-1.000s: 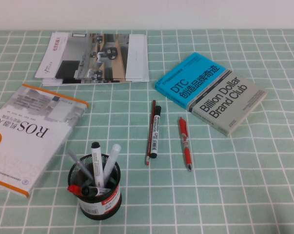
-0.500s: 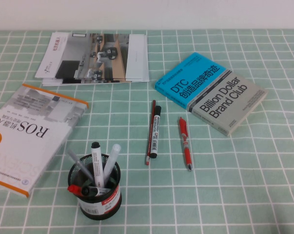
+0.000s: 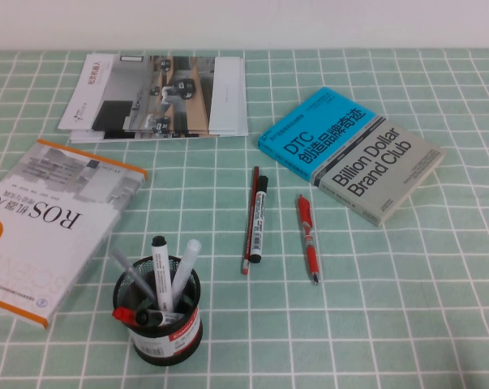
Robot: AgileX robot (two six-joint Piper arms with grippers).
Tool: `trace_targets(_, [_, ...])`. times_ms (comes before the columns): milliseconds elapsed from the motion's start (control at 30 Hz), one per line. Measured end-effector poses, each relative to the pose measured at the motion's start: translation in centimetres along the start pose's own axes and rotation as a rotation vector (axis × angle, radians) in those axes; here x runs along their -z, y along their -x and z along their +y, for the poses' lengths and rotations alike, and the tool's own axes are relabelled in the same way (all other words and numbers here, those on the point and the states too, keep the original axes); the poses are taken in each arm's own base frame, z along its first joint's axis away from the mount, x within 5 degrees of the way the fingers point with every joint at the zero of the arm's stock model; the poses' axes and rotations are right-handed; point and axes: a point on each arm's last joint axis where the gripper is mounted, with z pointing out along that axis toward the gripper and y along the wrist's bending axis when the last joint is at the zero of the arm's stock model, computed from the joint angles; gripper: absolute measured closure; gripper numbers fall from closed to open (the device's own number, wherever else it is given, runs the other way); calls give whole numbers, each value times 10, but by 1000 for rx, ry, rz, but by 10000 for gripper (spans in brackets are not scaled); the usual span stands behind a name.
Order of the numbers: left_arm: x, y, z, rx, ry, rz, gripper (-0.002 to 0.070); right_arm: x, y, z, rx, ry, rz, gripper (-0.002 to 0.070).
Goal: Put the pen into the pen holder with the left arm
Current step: Pick up the pen on the table
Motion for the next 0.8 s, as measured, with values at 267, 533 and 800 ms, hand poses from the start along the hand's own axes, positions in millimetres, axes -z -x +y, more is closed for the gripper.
trace_targets(267, [0,4,0,15,-3,-42,679,0,0,0,0,0,0,696])
trace_targets(533, [3,19,-3,243,-46,-154,679,0,0,0,0,0,0,696])
trace_targets(800, [3,81,-16,286,-70,63,679,0,0,0,0,0,0,696])
